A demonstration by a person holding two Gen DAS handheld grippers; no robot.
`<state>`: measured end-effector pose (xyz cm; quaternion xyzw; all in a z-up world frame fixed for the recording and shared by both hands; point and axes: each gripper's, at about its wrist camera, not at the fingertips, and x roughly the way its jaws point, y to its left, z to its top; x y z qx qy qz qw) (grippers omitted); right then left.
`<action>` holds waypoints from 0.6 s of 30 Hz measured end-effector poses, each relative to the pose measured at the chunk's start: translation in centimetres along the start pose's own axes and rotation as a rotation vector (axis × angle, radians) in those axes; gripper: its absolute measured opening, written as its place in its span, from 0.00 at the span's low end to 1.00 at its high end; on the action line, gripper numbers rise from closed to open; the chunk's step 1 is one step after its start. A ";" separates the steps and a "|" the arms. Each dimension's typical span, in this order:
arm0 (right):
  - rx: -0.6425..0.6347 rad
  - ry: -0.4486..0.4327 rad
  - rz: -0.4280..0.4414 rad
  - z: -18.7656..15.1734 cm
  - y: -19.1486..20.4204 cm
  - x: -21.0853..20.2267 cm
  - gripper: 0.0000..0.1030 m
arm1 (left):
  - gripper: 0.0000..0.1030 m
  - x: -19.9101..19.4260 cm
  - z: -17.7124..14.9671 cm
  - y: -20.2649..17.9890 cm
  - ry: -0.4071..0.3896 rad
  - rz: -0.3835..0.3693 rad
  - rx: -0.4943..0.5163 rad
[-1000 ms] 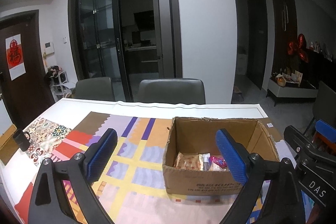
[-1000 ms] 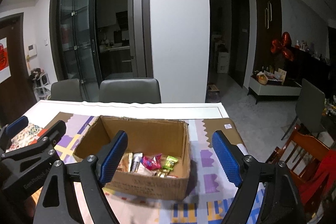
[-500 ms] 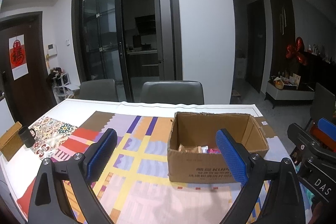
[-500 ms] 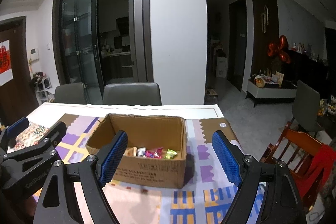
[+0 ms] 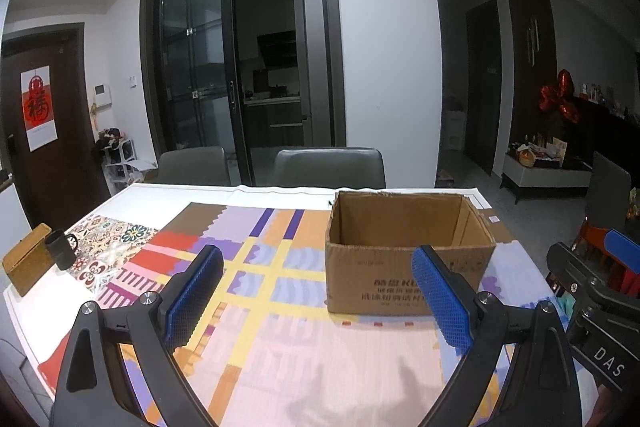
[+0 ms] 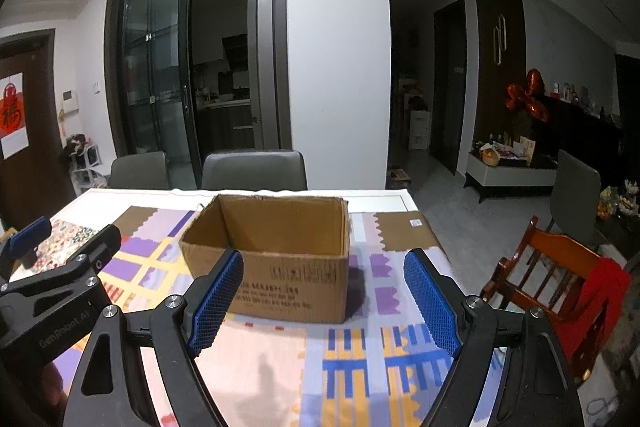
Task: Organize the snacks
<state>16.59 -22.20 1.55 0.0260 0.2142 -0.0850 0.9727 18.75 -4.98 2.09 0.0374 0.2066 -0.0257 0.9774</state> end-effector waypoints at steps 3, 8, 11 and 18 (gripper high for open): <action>0.000 0.003 -0.003 -0.8 0.0 -1.0 0.81 | 0.94 -0.9 -0.9 0.0 0.005 -0.005 -0.001; 0.007 0.012 -0.002 -2.5 -0.3 -2.5 0.81 | 0.94 -2.6 -2.5 0.1 0.014 -0.013 -0.002; 0.014 0.018 -0.003 -3.4 -0.6 -3.4 0.81 | 0.94 -3.4 -3.2 0.1 0.023 -0.022 -0.004; -0.003 0.024 -0.004 -5.0 -0.2 -5.2 0.81 | 0.94 -5.1 -5.1 0.4 0.051 -0.017 -0.012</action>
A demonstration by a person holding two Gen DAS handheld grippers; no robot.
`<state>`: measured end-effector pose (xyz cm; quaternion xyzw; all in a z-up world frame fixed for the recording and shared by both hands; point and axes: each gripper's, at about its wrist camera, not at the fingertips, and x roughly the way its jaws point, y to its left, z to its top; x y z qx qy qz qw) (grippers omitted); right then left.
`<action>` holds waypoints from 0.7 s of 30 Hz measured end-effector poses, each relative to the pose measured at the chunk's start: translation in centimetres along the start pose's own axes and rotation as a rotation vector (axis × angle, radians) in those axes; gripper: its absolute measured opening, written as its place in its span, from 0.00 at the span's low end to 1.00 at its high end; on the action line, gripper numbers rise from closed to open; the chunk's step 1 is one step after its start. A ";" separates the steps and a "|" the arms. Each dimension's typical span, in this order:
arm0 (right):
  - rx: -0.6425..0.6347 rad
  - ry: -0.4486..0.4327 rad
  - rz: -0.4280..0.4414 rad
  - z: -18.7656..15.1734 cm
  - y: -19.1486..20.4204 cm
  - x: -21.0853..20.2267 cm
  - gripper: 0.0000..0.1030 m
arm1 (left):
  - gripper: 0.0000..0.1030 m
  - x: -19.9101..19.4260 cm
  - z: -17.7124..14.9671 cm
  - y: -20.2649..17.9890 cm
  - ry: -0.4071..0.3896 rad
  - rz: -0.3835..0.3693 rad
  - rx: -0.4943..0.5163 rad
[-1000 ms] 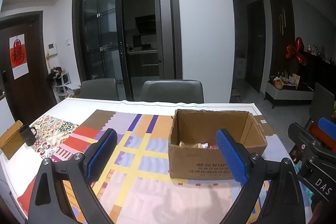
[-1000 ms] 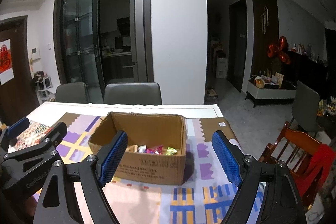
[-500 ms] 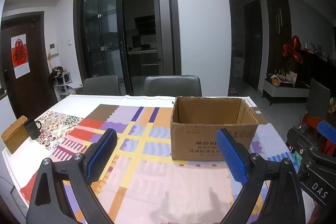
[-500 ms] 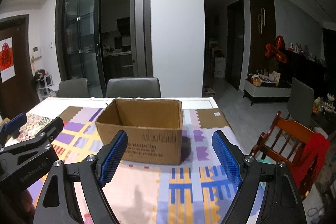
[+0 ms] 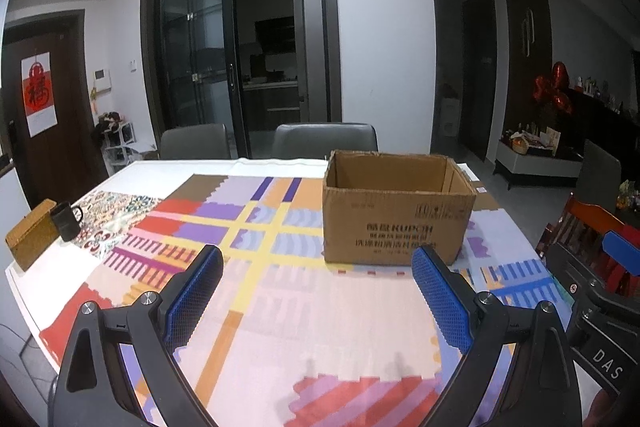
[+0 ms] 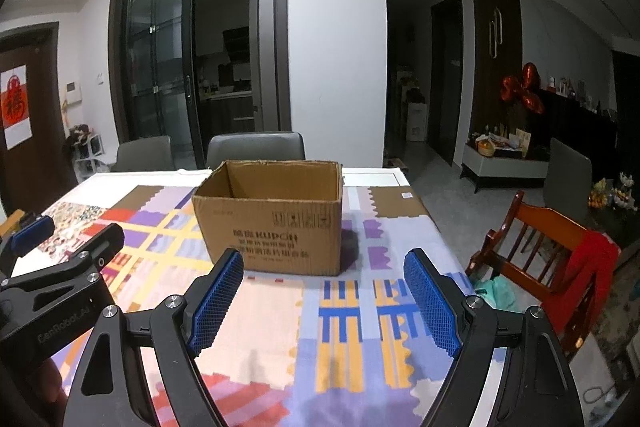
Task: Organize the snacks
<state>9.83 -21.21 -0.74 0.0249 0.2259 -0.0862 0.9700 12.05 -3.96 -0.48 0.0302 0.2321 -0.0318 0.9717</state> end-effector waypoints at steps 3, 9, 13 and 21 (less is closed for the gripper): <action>0.009 0.009 0.000 -0.7 0.0 -0.6 0.81 | 0.94 -0.7 -0.7 0.1 0.002 0.005 0.009; 0.022 0.022 -0.009 -2.5 -0.4 -2.1 0.81 | 0.94 -1.6 -2.1 0.1 0.017 -0.005 0.014; 0.030 0.031 -0.022 -3.6 -0.8 -2.9 0.81 | 0.94 -2.3 -3.3 0.2 0.033 -0.012 0.016; 0.039 0.056 -0.023 -5.5 -1.2 -4.3 0.81 | 0.94 -3.8 -5.2 0.5 0.050 -0.027 0.014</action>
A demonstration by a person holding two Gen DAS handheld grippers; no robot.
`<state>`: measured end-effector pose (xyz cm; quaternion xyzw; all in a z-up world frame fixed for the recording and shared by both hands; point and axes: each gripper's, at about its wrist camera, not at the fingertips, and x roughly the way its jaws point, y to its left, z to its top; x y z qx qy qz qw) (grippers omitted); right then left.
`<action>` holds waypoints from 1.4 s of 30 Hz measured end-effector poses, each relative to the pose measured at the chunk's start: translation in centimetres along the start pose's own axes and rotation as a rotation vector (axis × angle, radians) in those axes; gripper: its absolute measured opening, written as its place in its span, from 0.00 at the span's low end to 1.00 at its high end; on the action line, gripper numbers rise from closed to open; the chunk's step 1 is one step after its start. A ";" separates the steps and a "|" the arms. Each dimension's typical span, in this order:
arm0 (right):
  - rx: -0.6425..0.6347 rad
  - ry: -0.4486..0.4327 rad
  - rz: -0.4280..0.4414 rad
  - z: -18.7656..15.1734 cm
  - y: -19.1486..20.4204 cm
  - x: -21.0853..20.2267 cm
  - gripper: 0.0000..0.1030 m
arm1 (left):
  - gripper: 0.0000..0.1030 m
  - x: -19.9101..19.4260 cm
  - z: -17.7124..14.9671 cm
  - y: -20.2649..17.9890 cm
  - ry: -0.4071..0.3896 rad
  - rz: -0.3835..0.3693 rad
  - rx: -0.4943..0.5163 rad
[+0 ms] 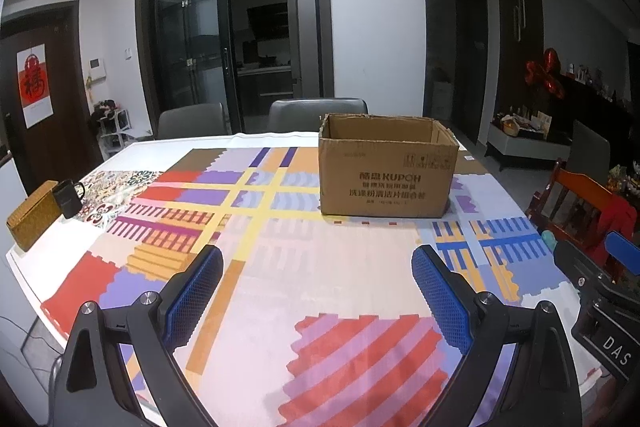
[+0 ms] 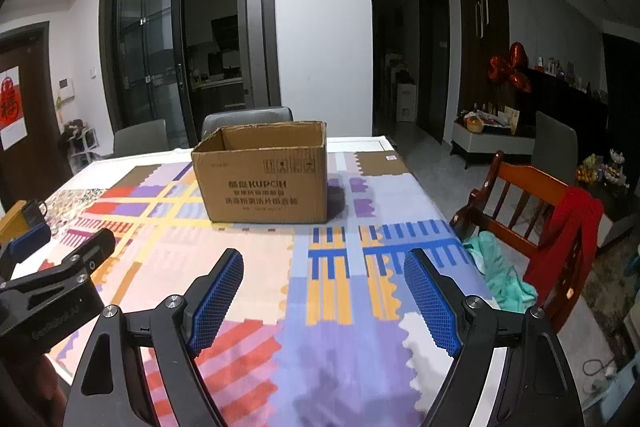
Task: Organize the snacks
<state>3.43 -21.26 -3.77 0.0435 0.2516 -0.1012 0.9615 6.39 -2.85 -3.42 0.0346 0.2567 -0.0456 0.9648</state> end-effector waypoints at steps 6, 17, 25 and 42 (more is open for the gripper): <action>-0.010 -0.020 -0.001 -0.5 0.3 -1.5 0.81 | 0.94 -1.2 -0.6 0.3 -0.008 -0.001 -0.005; -0.005 -0.040 -0.005 -0.7 0.4 -2.7 0.81 | 0.94 -2.0 -0.6 0.5 -0.024 -0.003 -0.005; 0.005 -0.041 -0.006 -0.5 0.2 -2.8 0.81 | 0.94 -2.0 -0.6 0.2 -0.023 -0.010 0.006; 0.010 -0.037 -0.004 -0.5 0.0 -2.9 0.81 | 0.94 -2.2 -0.7 0.3 -0.024 -0.009 0.009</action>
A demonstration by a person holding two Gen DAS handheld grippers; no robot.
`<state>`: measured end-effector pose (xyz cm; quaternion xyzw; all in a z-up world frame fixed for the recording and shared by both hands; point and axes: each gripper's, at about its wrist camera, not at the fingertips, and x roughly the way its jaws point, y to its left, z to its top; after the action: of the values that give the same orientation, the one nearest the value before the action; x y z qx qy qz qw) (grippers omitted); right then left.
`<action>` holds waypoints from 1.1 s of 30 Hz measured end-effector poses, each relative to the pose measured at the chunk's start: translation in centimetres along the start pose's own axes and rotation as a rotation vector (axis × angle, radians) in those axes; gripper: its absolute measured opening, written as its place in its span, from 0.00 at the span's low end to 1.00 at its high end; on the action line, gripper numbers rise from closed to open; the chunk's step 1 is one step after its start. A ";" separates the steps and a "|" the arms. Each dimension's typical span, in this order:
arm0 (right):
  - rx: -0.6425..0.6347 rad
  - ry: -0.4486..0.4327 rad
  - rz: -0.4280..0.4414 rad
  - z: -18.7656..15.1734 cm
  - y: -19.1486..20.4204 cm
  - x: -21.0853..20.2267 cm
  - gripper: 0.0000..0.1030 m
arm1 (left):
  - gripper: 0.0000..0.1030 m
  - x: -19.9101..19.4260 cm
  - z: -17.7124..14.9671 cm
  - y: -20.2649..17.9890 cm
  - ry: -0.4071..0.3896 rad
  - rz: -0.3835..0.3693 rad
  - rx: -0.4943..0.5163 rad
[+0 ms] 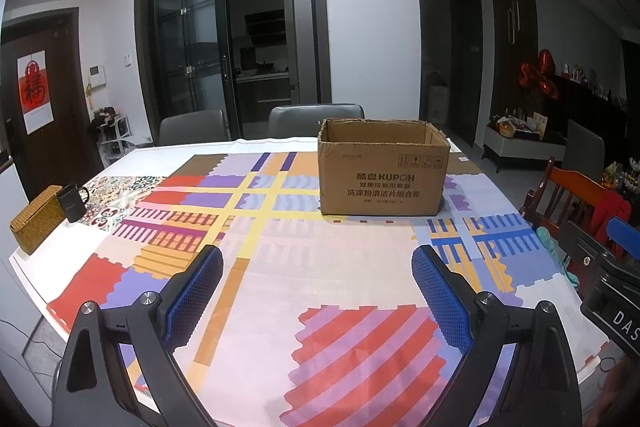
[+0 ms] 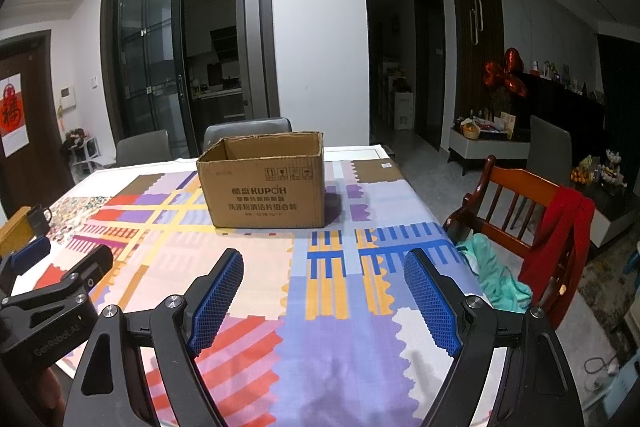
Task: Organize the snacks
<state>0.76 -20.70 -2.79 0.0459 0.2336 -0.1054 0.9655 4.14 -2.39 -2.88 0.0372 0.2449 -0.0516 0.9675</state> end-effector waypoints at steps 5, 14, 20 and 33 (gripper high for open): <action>-0.001 -0.003 -0.002 0.1 0.0 0.0 0.81 | 0.94 -0.1 0.0 0.0 -0.005 0.002 -0.002; 0.000 -0.003 -0.001 0.1 0.0 0.0 0.81 | 0.94 -0.1 0.0 0.2 0.004 -0.005 -0.006; 0.006 0.004 0.002 0.1 0.0 0.1 0.81 | 0.94 -0.1 -0.1 0.2 0.010 -0.007 -0.008; 0.007 0.004 0.003 0.1 -0.1 0.1 0.81 | 0.97 0.2 -0.1 0.1 0.014 -0.010 -0.008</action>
<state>0.83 -20.79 -2.77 0.0497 0.2353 -0.1045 0.9650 4.30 -2.26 -3.11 0.0324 0.2520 -0.0553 0.9656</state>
